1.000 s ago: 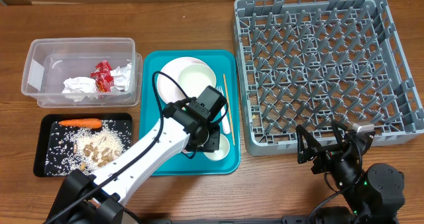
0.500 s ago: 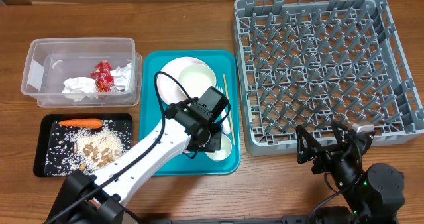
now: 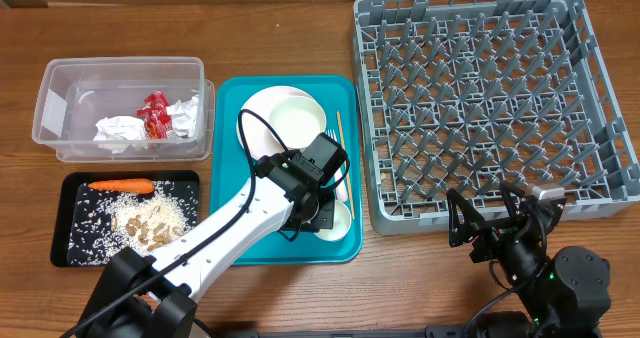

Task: Sort waste into correct bins and load items into the dishwasher
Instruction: 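Grasp the white cup rim with the left gripper and lift it, then carry the cup right toward the right gripper, which moves to meet it, then grasp the cup with the right gripper and open the left gripper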

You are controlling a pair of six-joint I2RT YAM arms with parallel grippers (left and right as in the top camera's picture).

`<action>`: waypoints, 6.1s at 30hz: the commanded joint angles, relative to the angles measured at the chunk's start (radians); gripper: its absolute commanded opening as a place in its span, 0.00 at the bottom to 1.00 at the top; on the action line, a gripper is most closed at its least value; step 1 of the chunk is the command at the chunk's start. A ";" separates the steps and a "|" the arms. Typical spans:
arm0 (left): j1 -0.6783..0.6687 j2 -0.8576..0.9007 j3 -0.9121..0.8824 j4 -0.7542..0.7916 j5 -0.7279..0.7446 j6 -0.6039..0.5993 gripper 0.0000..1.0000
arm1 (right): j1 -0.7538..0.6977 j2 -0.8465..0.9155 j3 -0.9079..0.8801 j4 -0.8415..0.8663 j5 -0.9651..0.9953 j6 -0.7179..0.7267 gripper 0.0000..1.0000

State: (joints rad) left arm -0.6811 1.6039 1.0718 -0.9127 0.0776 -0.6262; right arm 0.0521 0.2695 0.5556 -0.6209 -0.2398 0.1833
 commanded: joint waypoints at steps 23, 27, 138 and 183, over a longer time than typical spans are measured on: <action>0.306 -0.142 0.446 -0.262 0.018 0.151 0.04 | -0.005 -0.001 0.023 -0.021 -0.095 0.004 1.00; 0.354 -0.162 0.458 -0.261 0.032 0.301 0.04 | -0.005 -0.001 0.023 -0.021 -0.118 0.005 1.00; 0.340 -0.079 0.452 -0.175 1.195 1.026 0.05 | 0.094 0.767 0.023 1.480 -1.129 0.506 0.95; 0.288 -0.074 0.452 -0.148 1.108 0.995 0.23 | 0.095 0.767 0.023 1.484 -1.100 0.506 0.61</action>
State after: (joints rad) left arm -0.3859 1.5265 1.5097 -1.0615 1.2221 0.3702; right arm 0.1410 1.0409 0.5621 0.8566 -1.3689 0.6918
